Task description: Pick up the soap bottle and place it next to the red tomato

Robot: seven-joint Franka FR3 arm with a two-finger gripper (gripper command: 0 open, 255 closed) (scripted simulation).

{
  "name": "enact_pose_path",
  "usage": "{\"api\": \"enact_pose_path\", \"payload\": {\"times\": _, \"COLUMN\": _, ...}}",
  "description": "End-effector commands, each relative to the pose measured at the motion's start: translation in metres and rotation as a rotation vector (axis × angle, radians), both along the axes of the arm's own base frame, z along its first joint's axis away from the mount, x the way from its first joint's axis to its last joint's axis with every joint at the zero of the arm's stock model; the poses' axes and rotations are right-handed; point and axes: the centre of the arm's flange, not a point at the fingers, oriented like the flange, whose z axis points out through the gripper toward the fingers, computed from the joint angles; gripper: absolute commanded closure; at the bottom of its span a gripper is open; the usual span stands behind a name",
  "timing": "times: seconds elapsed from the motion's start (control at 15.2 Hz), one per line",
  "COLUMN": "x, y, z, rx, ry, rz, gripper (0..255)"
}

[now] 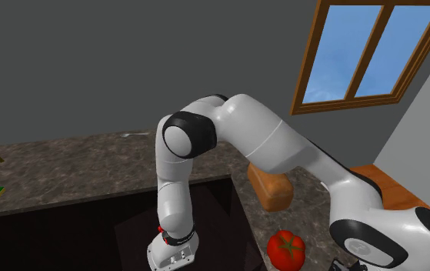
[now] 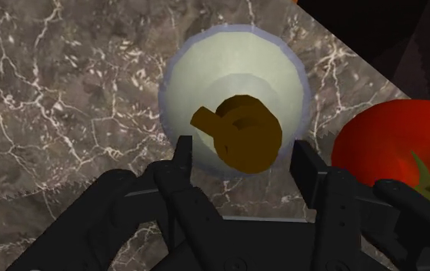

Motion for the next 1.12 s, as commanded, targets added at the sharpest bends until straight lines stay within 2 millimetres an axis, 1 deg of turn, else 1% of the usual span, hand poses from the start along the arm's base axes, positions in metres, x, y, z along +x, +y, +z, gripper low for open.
{"api": "enact_pose_path", "payload": {"times": 0.0, "x": 0.0, "y": 0.0, "z": 0.0, "rx": 0.0, "ry": 0.0, "rz": 0.0, "gripper": 0}}
{"api": "enact_pose_path", "payload": {"times": 0.26, "x": 0.0, "y": 0.0, "z": 0.0, "rx": 0.0, "ry": 0.0, "rz": 0.0, "gripper": 0}}
{"api": "enact_pose_path", "payload": {"times": 0.46, "x": 0.002, "y": -0.001, "z": 0.04, "rx": 0.0, "ry": 0.0, "rz": 0.0, "gripper": 0}}
{"api": "enact_pose_path", "payload": {"times": 0.53, "x": 0.003, "y": -0.001, "z": 0.05, "rx": 0.0, "ry": 0.0, "rz": 0.0, "gripper": 0}}
{"api": "enact_pose_path", "payload": {"times": 1.06, "x": 0.003, "y": -0.001, "z": 0.05, "rx": 0.0, "ry": 0.0, "rz": 0.0, "gripper": 0}}
